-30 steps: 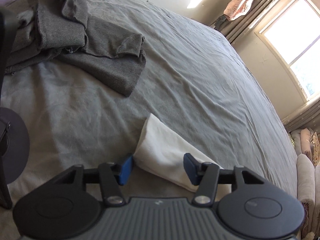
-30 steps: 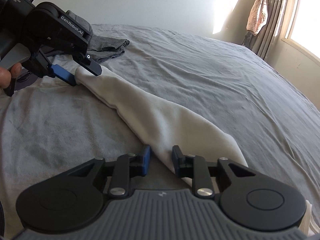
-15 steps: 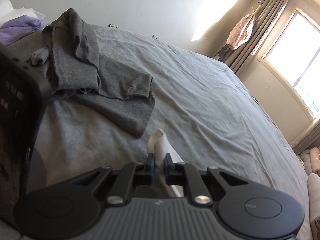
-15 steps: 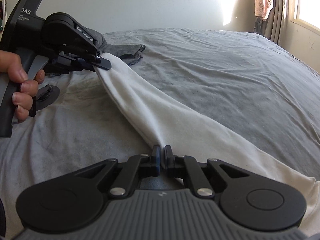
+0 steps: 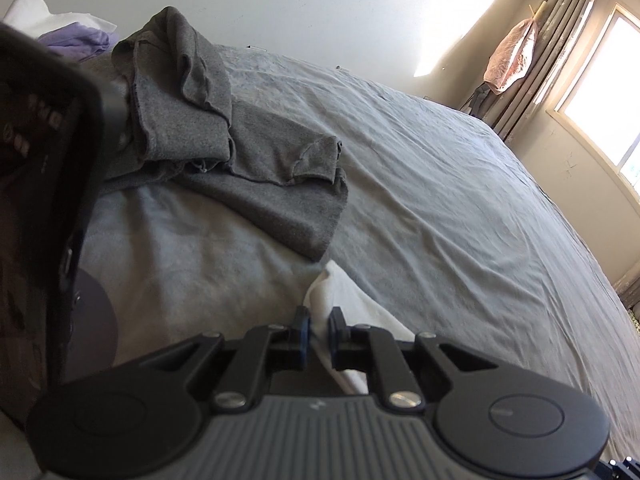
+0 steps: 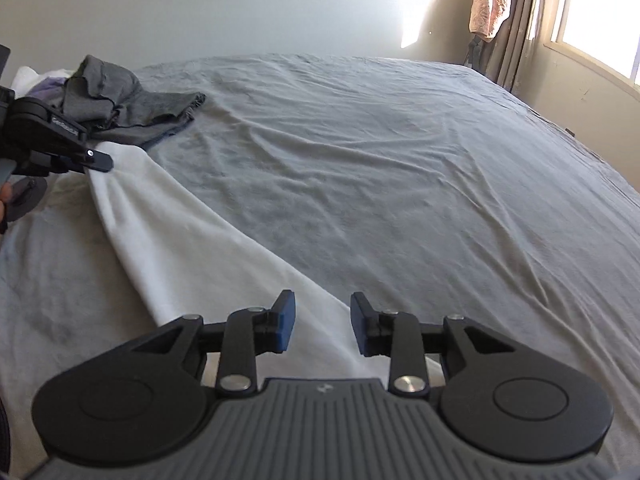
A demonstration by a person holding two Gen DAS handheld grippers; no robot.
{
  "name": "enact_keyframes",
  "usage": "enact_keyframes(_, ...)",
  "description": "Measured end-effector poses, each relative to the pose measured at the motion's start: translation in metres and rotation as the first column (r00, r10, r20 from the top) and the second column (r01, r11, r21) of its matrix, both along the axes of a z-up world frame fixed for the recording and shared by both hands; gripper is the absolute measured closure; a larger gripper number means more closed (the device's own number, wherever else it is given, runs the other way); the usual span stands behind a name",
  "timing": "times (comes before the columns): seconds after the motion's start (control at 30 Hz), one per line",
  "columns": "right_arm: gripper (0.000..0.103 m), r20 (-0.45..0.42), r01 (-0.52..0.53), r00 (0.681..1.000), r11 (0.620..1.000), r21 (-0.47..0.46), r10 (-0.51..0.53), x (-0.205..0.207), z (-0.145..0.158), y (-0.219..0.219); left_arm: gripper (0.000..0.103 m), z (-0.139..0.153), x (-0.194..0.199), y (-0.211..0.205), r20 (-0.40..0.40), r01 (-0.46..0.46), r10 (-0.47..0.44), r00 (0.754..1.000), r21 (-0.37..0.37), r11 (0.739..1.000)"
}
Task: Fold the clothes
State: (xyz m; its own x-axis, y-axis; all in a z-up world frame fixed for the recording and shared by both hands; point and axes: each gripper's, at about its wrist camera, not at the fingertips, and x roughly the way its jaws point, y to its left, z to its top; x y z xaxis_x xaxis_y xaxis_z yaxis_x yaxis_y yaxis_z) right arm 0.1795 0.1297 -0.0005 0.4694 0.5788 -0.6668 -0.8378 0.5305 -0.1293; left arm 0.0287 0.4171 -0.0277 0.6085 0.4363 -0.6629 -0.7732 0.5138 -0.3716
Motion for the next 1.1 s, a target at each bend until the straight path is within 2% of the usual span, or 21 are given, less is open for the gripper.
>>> enact_keyframes(0.17,0.07,-0.009,-0.016,1.0,0.992,-0.121,0.015,0.032,-0.012,-0.004,0.093,-0.002,0.002,-0.001,-0.013,-0.007,0.007,1.0,0.003,1.0)
enact_keyframes(0.3,0.07,-0.134,-0.063,0.99,0.989,-0.133,0.045,0.053,-0.015,-0.005,0.093,-0.002,0.003,-0.001,-0.012,-0.01,0.01,1.0,0.003,1.0)
enact_keyframes(0.37,0.091,-0.19,-0.085,0.98,0.99,-0.115,0.062,0.057,-0.013,-0.004,0.093,-0.002,0.003,-0.002,-0.008,-0.02,0.02,1.0,0.005,1.0)
enact_keyframes(0.4,0.099,-0.176,-0.091,0.982,0.989,-0.113,0.07,0.054,-0.012,-0.002,0.093,-0.002,0.003,-0.002,-0.006,-0.026,0.026,1.0,0.006,1.0)
enact_keyframes(0.5,0.099,-0.107,-0.081,0.992,0.993,-0.087,0.072,0.046,-0.008,0.0,0.093,-0.001,0.002,-0.009,-0.008,-0.053,0.053,0.999,0.034,0.998)
enact_keyframes(0.57,0.102,-0.068,-0.04,0.997,0.999,-0.027,0.039,0.046,-0.006,0.0,0.093,0.0,0.0,-0.013,-0.011,-0.066,0.066,0.998,0.047,0.997)
enact_keyframes(0.63,0.102,-0.08,-0.004,0.997,1.0,0.017,0.005,0.048,-0.009,0.002,0.093,0.0,-0.001,-0.014,-0.023,-0.071,0.072,0.997,0.053,0.996)
enact_keyframes(0.67,0.102,-0.097,0.007,0.995,1.0,0.025,-0.005,0.05,-0.013,0.005,0.091,-0.001,-0.001,-0.014,-0.033,-0.071,0.073,0.997,0.054,0.996)
enact_keyframes(0.77,0.101,-0.048,0.047,0.998,0.999,-0.003,-0.047,0.044,-0.019,0.008,0.082,-0.002,-0.003,-0.015,-0.046,-0.087,0.09,0.995,0.056,0.995)
enact_keyframes(0.8,0.099,-0.04,0.069,0.997,0.998,0.012,-0.068,0.044,-0.017,0.005,0.082,0.0,-0.004,-0.016,-0.044,-0.093,0.096,0.994,0.063,0.994)
enact_keyframes(0.83,0.093,-0.037,0.107,0.994,0.993,0.045,-0.105,0.046,-0.012,-0.005,0.08,0.004,-0.004,-0.02,-0.04,-0.099,0.102,0.994,0.084,0.992)
enact_keyframes(0.9,0.09,-0.032,0.177,0.984,0.98,0.094,-0.175,0.05,-0.002,-0.027,0.073,0.012,-0.004,-0.027,-0.029,-0.087,0.092,0.995,0.134,0.987)
enact_keyframes(0.93,0.09,-0.032,0.207,0.978,0.973,0.106,-0.205,0.052,0.003,-0.038,0.066,0.017,-0.004,-0.031,-0.018,-0.081,0.084,0.996,0.154,0.985)
enact_keyframes(1.1,0.09,-0.034,0.322,0.947,0.941,0.105,-0.32,0.053,0.015,-0.087,0.051,0.028,0.001,-0.053,0.02,-0.007,0.003,1.0,0.208,0.978)
